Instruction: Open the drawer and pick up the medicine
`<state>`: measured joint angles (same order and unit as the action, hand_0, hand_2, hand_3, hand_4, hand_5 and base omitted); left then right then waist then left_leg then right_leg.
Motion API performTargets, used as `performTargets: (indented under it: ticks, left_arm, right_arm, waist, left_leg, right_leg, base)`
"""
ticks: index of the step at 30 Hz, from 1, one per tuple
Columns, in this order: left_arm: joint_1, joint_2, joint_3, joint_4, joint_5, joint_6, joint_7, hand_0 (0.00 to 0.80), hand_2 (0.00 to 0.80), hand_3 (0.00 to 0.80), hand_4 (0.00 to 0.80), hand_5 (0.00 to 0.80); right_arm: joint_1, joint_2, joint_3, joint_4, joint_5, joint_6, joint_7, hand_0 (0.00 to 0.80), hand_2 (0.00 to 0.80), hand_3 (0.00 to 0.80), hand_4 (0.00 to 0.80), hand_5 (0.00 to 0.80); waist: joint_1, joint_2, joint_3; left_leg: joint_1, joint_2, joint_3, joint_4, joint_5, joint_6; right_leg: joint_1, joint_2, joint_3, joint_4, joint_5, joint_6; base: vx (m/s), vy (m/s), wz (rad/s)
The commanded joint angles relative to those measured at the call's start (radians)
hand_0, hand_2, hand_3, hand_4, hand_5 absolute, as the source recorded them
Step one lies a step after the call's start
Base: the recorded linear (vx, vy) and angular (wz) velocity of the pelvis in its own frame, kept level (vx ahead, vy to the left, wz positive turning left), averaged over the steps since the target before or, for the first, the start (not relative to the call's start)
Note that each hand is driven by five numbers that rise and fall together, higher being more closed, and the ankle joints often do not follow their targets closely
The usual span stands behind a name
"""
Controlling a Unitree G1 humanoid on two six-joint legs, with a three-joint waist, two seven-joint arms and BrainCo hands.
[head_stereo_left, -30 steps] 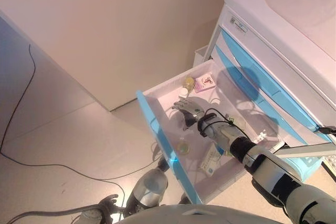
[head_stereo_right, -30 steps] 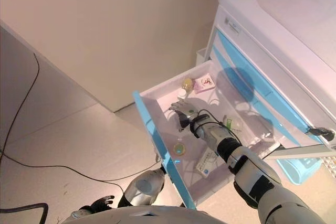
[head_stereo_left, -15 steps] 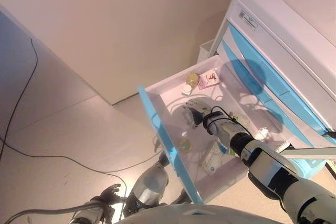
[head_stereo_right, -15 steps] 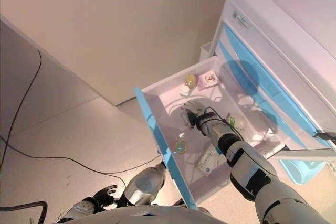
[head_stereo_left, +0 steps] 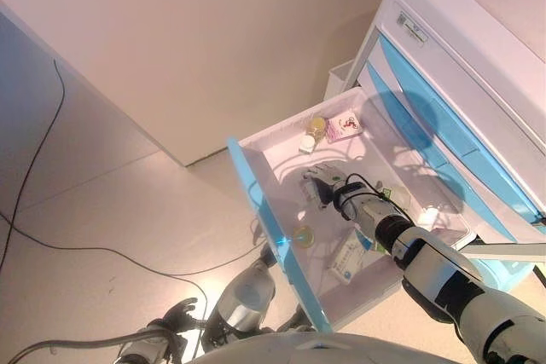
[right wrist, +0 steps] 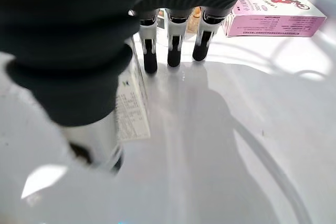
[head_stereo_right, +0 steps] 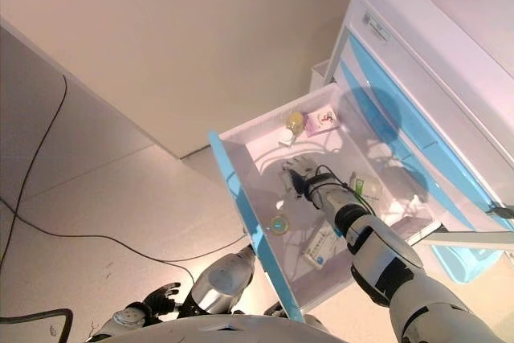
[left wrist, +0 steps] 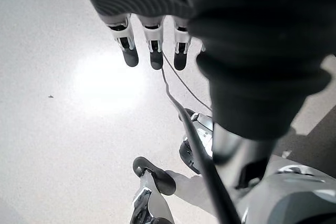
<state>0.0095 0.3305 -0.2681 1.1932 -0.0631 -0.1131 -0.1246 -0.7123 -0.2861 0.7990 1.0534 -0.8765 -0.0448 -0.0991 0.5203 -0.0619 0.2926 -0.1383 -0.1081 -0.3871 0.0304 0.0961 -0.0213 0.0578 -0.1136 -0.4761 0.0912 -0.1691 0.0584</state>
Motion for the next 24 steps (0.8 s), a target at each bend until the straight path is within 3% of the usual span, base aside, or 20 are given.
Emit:
performTargets:
  ticks: [1, 8, 9, 15, 18, 24]
  left_arm:
    - [0.034, 0.043, -0.02, 0.003, -0.023, -0.009, 0.0, 0.0, 0.0, 0.0, 0.0, 0.0]
    - [0.037, 0.05, -0.01, 0.003, -0.013, -0.014, -0.001, 0.0, 0.0, 0.0, 0.0, 0.0]
    - [0.034, 0.051, -0.008, 0.002, -0.007, -0.014, -0.001, 0.0, 0.0, 0.0, 0.0, 0.0]
    - [0.041, 0.067, 0.008, 0.001, 0.015, -0.003, 0.003, 0.0, 0.0, 0.0, 0.0, 0.0]
    - [0.049, 0.072, 0.022, -0.005, 0.026, 0.01, 0.004, 0.0, 0.0, 0.0, 0.0, 0.0]
    - [0.067, 0.085, 0.072, -0.023, 0.055, 0.058, 0.006, 0.0, 0.0, 0.0, 0.0, 0.0]
  right_arm:
    - [-0.036, 0.016, 0.025, -0.03, -0.057, 0.012, 0.001, 0.8, 0.8, 0.8, 0.8, 0.8]
    - [-0.038, 0.012, 0.035, -0.026, -0.075, 0.002, -0.038, 0.8, 0.8, 0.8, 0.8, 0.8]
    - [-0.037, 0.011, 0.033, -0.029, -0.074, 0.002, -0.057, 0.8, 0.8, 0.8, 0.8, 0.8]
    - [-0.041, -0.032, 0.024, -0.114, -0.015, -0.052, -0.13, 0.8, 0.8, 0.8, 0.8, 0.8]
    - [-0.046, -0.08, 0.017, -0.266, 0.007, -0.053, -0.077, 0.8, 0.8, 0.8, 0.8, 0.8]
    - [-0.01, -0.319, -0.06, -0.793, 0.288, -0.04, 0.292, 0.8, 0.8, 0.8, 0.8, 0.8]
  waist:
    - [0.002, 0.022, 0.003]
    - [0.004, 0.02, 0.012]
    - [0.002, 0.025, 0.012]
    - [-0.027, -0.004, -0.005]
    - [-0.051, -0.019, -0.017]
    - [-0.177, -0.055, -0.082]
  left_leg:
    - [0.029, -0.037, 0.016, -0.012, -0.088, 0.052]
    - [0.028, -0.038, 0.018, -0.018, -0.086, 0.055]
    - [0.013, -0.043, 0.016, -0.011, -0.064, 0.059]
    - [0.029, -0.032, 0.038, -0.011, -0.076, 0.062]
    - [0.043, -0.023, 0.056, -0.012, -0.084, 0.063]
    - [0.087, 0.011, 0.158, -0.035, -0.102, 0.064]
  right_leg:
    - [-0.073, -0.065, 0.068, 0.115, 0.059, 0.041]
    - [-0.074, -0.064, 0.07, 0.107, 0.069, 0.046]
    - [-0.082, -0.066, 0.058, 0.1, 0.099, 0.045]
    - [-0.074, -0.059, 0.079, 0.076, 0.124, 0.058]
    - [-0.069, -0.052, 0.1, 0.062, 0.136, 0.063]
    - [-0.069, -0.024, 0.186, 0.012, 0.162, 0.069]
  base:
    - [0.0, 0.0, 0.0]
    - [-0.012, 0.005, 0.0]
    - [-0.086, 0.021, -0.01]
    - [-0.02, -0.053, -0.06]
    - [-0.015, -0.053, -0.28]
    - [-0.033, -0.031, -0.54]
